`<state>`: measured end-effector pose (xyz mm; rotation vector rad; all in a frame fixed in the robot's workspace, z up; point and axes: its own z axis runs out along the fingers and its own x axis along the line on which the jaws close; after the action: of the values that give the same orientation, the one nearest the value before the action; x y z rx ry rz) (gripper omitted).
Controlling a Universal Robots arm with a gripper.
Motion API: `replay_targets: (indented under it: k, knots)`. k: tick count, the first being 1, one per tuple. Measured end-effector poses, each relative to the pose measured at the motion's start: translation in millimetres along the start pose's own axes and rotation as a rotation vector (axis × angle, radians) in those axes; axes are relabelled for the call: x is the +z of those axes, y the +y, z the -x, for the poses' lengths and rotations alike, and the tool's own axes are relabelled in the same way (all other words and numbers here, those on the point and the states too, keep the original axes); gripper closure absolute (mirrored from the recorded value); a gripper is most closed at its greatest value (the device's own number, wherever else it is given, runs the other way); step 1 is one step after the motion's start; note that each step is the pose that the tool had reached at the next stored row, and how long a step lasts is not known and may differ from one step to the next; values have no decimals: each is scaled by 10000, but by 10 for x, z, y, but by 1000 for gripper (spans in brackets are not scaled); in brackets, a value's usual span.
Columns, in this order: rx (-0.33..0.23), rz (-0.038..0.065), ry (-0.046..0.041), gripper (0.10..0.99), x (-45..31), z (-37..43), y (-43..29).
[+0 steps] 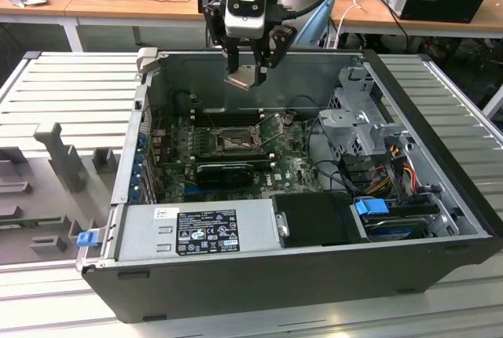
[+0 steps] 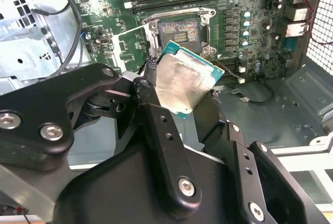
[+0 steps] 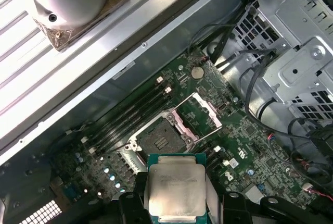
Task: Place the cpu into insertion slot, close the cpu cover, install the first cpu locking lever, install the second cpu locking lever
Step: 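Place the cpu into insertion slot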
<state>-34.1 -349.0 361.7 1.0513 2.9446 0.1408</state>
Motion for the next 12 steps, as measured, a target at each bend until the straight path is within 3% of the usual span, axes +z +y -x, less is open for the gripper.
replay_targets:
  k: [12]
  knots:
    - [701,13,-63,561,43,-7,-9]
